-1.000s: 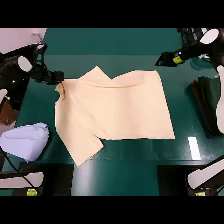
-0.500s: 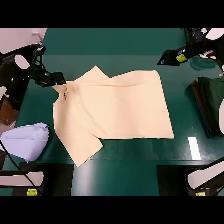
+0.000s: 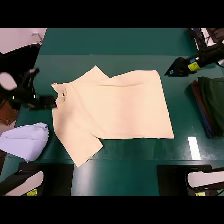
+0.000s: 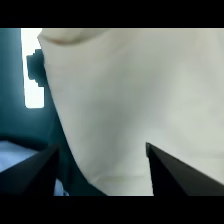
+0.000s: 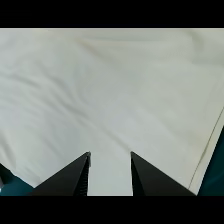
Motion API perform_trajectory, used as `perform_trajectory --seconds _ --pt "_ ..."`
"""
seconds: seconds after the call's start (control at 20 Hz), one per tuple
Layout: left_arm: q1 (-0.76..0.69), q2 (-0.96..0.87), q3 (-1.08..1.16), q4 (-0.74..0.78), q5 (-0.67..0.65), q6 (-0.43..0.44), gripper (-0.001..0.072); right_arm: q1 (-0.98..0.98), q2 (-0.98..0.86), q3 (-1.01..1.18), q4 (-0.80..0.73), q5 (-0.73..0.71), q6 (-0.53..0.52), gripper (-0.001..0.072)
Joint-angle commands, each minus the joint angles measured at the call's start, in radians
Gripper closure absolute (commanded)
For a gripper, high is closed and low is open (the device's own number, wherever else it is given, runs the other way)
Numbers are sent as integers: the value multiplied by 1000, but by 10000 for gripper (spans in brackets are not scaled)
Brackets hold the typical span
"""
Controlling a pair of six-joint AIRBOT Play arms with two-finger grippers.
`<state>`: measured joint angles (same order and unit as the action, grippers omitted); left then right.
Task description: Fold the shirts.
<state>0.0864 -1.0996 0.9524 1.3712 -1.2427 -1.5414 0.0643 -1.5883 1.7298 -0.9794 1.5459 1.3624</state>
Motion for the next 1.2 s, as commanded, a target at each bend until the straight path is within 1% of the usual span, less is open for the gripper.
perform_trajectory --seconds 0.0,0.1,0.2,0.4,0.7,0.9,0.95,1.0,1.05,1.15 --pt "0 170 -240 -64 -37 -59 103 -31 134 -174 27 -72 -5 393" --pt "0 219 -328 -73 -13 -87 102 -31 195 -244 26 -124 -15 328" --pt "0 221 -378 -69 7 -104 102 -30 238 -296 27 -153 -18 328" --pt "0 221 -440 -67 97 -131 103 -30 278 -336 27 -159 -20 328" --pt "0 220 -472 -93 229 -131 103 -30 278 -336 39 -168 -21 329" --pt "0 220 -472 -138 261 -130 106 -30 278 -336 38 -177 -21 328" --pt "0 220 -472 -143 260 -129 281 -30 278 -336 39 -177 -21 328" --pt "0 220 -472 -147 260 -127 574 -30 278 -336 38 -176 -21 328" --pt "0 221 -471 -163 260 -125 673 -31 278 -336 37 -172 -21 328" --pt "0 221 -454 -175 232 -108 682 -47 278 -336 34 -142 -21 328"
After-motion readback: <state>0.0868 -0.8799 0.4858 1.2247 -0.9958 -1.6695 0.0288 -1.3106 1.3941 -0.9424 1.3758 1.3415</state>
